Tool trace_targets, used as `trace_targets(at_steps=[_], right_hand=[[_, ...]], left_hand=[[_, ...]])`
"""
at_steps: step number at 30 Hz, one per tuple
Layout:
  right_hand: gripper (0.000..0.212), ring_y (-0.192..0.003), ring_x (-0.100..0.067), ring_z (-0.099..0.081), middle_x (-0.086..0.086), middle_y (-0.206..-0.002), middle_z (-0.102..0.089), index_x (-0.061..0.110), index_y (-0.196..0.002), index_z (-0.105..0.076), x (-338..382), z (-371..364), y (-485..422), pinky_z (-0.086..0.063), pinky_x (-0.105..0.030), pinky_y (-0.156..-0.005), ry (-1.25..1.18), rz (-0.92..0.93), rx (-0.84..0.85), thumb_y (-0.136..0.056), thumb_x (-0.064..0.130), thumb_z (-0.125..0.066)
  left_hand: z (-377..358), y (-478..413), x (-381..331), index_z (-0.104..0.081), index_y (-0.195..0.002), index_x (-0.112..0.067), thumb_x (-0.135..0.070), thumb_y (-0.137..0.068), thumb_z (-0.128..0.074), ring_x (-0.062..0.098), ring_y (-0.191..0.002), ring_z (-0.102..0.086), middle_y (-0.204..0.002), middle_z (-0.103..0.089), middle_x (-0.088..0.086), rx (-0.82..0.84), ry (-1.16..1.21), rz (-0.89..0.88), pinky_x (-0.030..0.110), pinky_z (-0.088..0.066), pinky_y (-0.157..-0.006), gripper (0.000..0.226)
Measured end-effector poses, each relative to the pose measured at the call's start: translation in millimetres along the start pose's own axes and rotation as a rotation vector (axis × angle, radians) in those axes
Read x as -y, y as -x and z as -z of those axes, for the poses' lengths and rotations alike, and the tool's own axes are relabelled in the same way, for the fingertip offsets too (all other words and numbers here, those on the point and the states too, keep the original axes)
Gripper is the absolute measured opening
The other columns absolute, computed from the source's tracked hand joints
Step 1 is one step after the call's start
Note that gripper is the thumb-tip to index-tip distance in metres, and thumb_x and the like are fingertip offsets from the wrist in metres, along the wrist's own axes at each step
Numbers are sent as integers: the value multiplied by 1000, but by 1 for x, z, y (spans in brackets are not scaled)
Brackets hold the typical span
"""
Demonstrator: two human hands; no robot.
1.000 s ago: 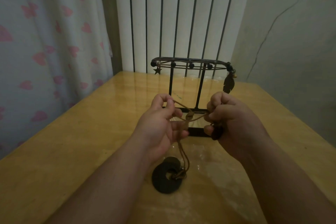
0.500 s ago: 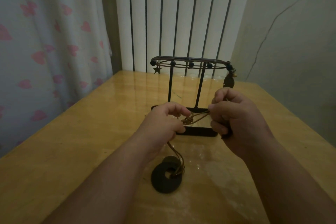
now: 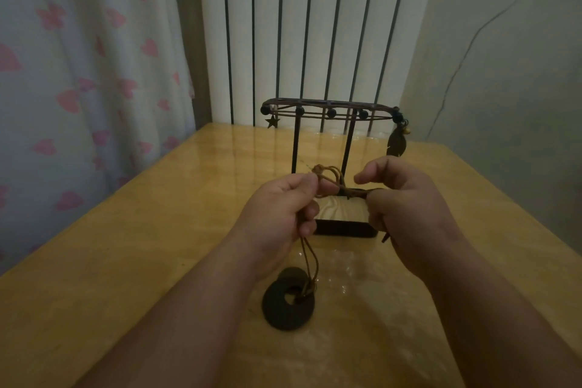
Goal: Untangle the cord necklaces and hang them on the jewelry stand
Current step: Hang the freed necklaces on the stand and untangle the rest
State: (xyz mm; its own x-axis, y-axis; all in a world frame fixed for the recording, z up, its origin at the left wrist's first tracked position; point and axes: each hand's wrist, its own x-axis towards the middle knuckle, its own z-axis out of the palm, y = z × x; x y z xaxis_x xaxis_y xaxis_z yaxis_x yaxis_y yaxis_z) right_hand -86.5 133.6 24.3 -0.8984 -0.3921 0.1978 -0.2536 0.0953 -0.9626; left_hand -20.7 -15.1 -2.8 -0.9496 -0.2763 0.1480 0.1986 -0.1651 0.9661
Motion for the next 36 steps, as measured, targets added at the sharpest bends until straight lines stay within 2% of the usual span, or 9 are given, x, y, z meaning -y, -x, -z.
trace_targets(at_steps=[2,6,11,16,20,29,31,33,36], right_hand=[[30,-60,-20,-47,-9,-89,-64,9,-84,-58,1,0,-1,-38,-29,-48,-59,-23,2,-76,-17,-46],[25,-62,-22,-46,-3,-67,-65,7,-79,-58,0,3,-4,-35,-29,-47,-135,-85,-34,-78,-12,-42],[22,-50,-16,-34,-3,-57,-46,10,-71,-54,-3,6,-5,-27,-30,-45,-157,-122,-100,-85,-1,-41],[14,-62,-17,-38,-2,-68,-43,12,-82,-63,-3,8,-5,-32,-33,-54,-73,-48,-218,-86,9,-49],[14,-66,-18,-42,-1,-71,-47,15,-79,-63,-5,8,-5,-36,-37,-58,-64,-5,-235,-88,13,-52],[29,-68,-22,-44,-1,-66,-48,19,-78,-61,-6,5,-8,-37,-40,-64,-66,76,-317,-87,7,-37],[28,-68,-22,-46,-1,-66,-50,17,-82,-61,-4,5,-5,-39,-40,-62,-78,87,-292,-89,7,-37],[27,-76,-20,-56,0,-73,-60,17,-89,-63,-3,5,-3,-46,-39,-70,-50,106,-211,-92,7,-37],[33,-106,-12,-59,8,-108,-66,32,-101,-64,-6,3,-5,-47,-37,-91,52,80,4,-94,13,-38]], left_hand=[[-1,0,-1,-73,-95,-7,-16,-100,-44,13,-65,-47,-97,-64,10,-6,126,18,25,-37,-53,30],[1,-2,-1,-69,-90,-6,-14,-97,-44,12,-60,-46,-86,-63,5,-7,197,25,25,-35,-50,27],[6,-3,-1,-65,-83,-8,-23,-97,-44,10,-54,-38,-72,-50,0,-27,192,50,21,-29,-44,29],[5,-3,-1,-63,-91,-6,-28,-100,-39,8,-48,-33,-63,-44,-3,-9,160,130,19,-25,-36,34],[3,0,-3,-60,-94,-5,-25,-99,-35,10,-48,-33,-63,-44,0,28,185,176,20,-24,-36,33],[2,5,-6,-60,-78,-3,-19,-91,-30,14,-48,-36,-61,-46,5,201,181,163,23,-26,-39,36],[2,5,-6,-60,-78,-3,-19,-91,-30,14,-48,-36,-62,-46,5,211,181,161,24,-26,-39,37],[1,5,-6,-62,-78,-3,-20,-90,-32,15,-51,-39,-64,-48,6,198,183,153,24,-30,-41,37],[3,4,-2,-73,-83,-8,-23,-93,-37,20,-70,-55,-79,-64,8,121,65,92,32,-44,-62,41]])
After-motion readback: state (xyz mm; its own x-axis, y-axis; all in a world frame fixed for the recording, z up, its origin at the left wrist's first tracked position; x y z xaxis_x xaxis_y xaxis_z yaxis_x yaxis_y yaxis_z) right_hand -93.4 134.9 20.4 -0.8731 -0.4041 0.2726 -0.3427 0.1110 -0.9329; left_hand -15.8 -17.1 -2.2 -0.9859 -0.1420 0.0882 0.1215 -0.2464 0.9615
